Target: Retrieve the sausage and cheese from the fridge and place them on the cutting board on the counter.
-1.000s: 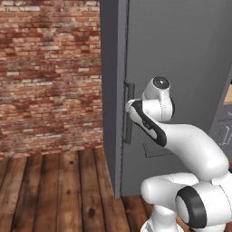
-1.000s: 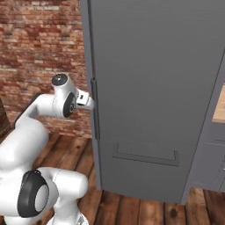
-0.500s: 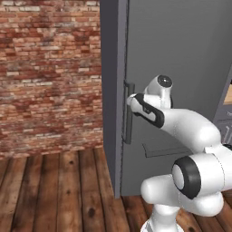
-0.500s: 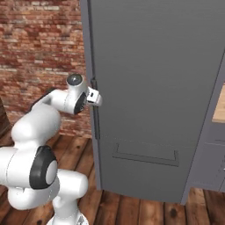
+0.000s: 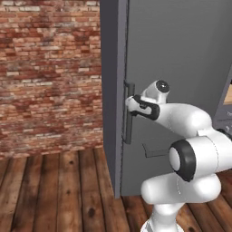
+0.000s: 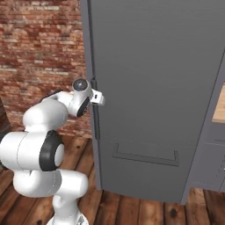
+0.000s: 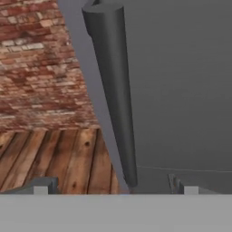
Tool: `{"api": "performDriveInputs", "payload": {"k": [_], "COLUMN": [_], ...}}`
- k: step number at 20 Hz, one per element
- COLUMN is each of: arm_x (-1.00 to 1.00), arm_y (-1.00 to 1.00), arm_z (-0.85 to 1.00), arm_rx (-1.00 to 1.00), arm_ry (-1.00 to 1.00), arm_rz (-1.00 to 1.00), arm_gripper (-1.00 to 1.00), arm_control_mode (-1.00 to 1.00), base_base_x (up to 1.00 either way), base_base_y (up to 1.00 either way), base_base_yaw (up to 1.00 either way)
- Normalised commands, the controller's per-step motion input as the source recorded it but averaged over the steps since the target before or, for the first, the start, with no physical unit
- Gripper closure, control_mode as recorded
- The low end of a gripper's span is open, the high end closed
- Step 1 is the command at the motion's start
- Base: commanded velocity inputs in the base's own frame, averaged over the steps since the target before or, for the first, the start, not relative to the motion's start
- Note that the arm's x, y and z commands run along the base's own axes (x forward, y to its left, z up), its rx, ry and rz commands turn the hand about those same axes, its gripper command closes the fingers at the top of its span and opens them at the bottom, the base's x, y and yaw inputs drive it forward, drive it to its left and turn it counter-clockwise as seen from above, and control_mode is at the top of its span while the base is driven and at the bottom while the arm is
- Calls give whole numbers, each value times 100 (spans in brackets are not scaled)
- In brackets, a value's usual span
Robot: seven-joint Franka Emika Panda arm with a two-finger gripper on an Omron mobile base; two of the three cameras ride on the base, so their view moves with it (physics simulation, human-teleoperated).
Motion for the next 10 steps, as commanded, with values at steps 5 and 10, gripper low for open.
{"api": "performDriveInputs", "payload": {"k": [5, 10], "arm_x": [32, 45], "arm_y": [0, 0], "arm_z": [-27, -3], "arm_rx": [-1, 0], "arm_ry": [-15, 1], "arm_rz": [3, 3], "arm_gripper": [-100, -100], "arm_control_mode": [-100, -100], "base_base_x": [0, 0], "base_base_y": [0, 0], "base_base_yaw": [0, 0]}}
